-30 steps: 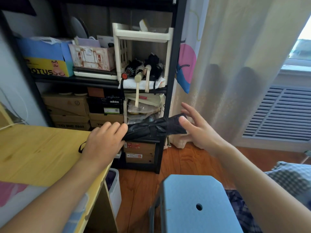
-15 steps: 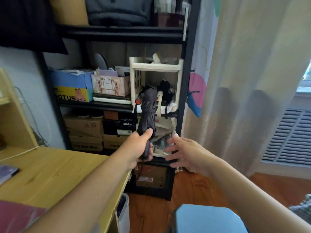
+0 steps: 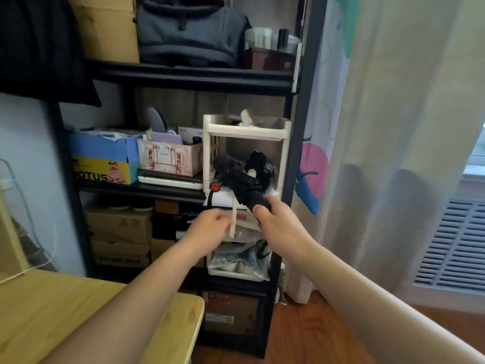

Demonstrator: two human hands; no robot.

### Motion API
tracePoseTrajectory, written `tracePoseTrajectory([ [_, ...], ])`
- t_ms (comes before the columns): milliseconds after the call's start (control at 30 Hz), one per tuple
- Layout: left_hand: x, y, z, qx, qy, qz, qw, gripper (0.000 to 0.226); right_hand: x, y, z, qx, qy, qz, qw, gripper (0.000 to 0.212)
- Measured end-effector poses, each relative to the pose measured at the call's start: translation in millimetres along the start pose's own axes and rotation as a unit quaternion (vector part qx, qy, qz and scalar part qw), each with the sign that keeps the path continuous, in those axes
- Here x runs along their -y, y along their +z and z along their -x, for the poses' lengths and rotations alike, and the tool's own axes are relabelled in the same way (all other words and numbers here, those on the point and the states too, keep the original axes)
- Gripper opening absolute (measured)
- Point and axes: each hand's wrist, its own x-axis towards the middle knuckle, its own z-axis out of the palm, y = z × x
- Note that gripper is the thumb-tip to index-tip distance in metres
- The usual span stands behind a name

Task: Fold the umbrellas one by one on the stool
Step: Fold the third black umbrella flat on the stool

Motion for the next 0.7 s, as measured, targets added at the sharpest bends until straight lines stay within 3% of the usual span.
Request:
tracePoseTrajectory([
  [67, 46, -15, -22, -0.101, 0.012, -0.193, 0.976, 0.016, 6, 14, -24, -0.001, -0.012, 0.055, 0.998, 0.019],
  [167, 111, -19, -35, -0.167, 0.037, -0.35, 0.921, 0.017, 13, 38, -68, -0.015, -0.005, 0.125, 0.992, 0.028],
  [267, 138, -15, -37, -0.134, 0.017, -0.343, 0.93, 0.032, 19, 57, -114, -0.027, 0.008, 0.211, 0.977, 0.02],
  [367, 142, -17, -47, -0.162, 0.02, -0.345, 0.924, 0.038, 20, 72, -167, -0.046, 0.023, 0.278, 0.959, 0.016],
  [533, 141, -11, -55, -0.138, 0.023, -0.371, 0.918, 0.043, 22, 92, -247, -0.068, 0.098, 0.259, 0.959, 0.057],
  [700, 148, -10, -58, -0.129, 0.028, -0.36, 0.924, 0.044, 9, 103, -279, -0.019, 0.082, 0.379, 0.922, 0.039],
])
